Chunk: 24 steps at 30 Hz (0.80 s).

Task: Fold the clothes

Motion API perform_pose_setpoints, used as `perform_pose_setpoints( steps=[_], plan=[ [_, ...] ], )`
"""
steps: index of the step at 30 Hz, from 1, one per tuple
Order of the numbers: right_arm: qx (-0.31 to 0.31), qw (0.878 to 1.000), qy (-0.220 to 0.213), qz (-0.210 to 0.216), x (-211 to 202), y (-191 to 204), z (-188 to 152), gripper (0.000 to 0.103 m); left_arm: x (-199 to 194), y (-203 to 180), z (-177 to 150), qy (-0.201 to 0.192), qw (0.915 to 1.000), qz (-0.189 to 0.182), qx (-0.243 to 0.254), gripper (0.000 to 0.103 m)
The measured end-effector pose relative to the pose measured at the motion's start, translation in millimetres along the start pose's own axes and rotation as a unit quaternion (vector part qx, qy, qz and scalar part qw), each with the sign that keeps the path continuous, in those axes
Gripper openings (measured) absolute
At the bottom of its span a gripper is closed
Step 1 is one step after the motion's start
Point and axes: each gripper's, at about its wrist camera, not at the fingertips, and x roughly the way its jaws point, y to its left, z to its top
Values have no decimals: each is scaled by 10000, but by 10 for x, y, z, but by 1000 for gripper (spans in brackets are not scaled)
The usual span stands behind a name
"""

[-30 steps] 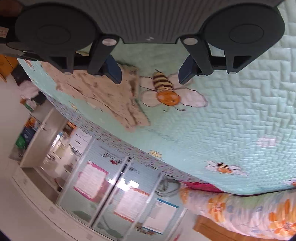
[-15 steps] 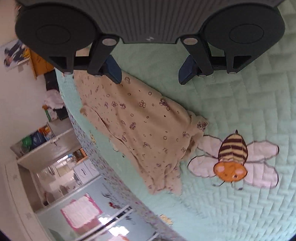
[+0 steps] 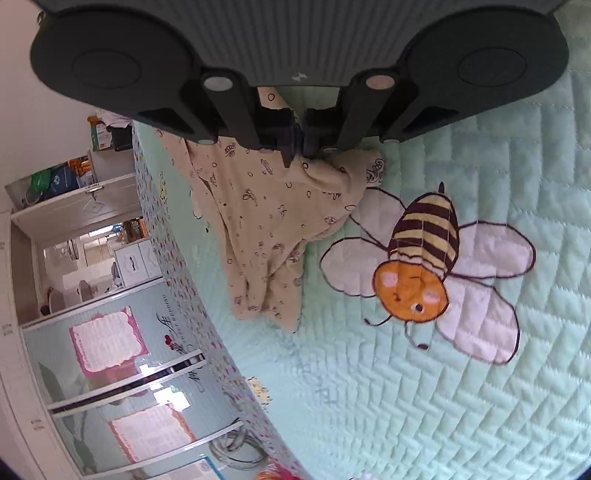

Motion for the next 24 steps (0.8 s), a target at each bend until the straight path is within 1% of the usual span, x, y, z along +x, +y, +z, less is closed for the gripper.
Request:
perform_pose_setpoints(
  steps=[2,3,5,6,7,8,10,11,12,13,14,16,17,18,19,20,21,23,24],
  plan=[
    [-118,9998,123,111,2,63,-49,0,-2,-25,-36,49,9994,166,287,5],
    [-150,9996,188,176,22,113,-72,0,9,5,-64,119,9993,201,293,6],
    [-127,9997,161,132,11,167,-65,0,55,150,-143,350,9992,169,25,8],
    [-86,9999,114,93,-31,160,-53,0,38,189,-165,368,9992,161,-25,8],
    [-37,10000,60,53,-85,143,-38,13,-21,194,-172,287,9995,160,12,13],
    [13,10000,6,12,-138,127,-24,36,-76,200,-178,183,9997,160,25,27],
    [6,10000,-29,35,-142,125,0,51,-122,233,-165,59,9999,102,-111,43],
    [-7,10000,-40,54,-136,127,13,54,-109,248,-147,77,9997,69,-212,45],
    [-19,10000,-51,74,-130,129,25,54,-97,252,-133,87,9995,60,-298,45],
    [-31,9999,-62,94,-124,131,37,53,-82,230,-123,87,9994,64,-335,50],
    [-43,9999,-74,113,-118,132,49,53,-63,193,-113,85,9994,58,-337,59],
    [-67,9998,-96,153,-106,136,73,53,-16,120,-92,80,9994,58,-342,67],
    [-79,9998,-107,172,-99,138,85,50,18,86,-78,71,9994,86,-342,64],
    [-91,9997,-118,192,-93,140,98,47,55,56,-65,62,9995,120,-297,60],
    [-104,9996,-130,211,-87,141,110,21,91,38,-53,106,9996,177,-201,17],
    [-116,9996,-141,231,-81,143,122,0,108,35,-48,185,9993,289,-113,3],
    [-128,9995,-152,251,-75,145,134,0,89,48,-54,189,9993,332,-55,3],
    [-152,9993,-175,290,-63,149,158,0,-42,64,-71,50,9997,222,131,3],
    [-142,9993,-227,273,-136,119,151,0,-128,60,-78,-32,9996,168,229,3]
  ],
)
